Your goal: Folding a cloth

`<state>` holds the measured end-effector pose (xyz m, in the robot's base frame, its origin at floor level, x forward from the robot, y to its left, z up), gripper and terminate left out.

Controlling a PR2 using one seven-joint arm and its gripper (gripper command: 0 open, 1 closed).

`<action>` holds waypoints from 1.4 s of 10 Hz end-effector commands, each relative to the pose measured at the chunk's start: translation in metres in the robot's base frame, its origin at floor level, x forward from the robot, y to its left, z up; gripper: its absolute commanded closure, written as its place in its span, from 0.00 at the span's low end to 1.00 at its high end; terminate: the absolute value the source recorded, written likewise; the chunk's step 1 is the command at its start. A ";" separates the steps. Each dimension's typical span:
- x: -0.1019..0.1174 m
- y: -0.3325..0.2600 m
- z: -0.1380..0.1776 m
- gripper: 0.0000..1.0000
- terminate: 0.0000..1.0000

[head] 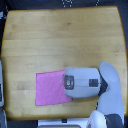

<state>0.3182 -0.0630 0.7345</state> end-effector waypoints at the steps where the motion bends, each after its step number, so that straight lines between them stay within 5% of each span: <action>1: -0.029 0.026 0.017 1.00 0.00; 8: -0.003 0.062 0.083 1.00 0.00; 14: -0.029 0.193 0.099 1.00 0.00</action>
<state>0.3117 0.0322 0.8199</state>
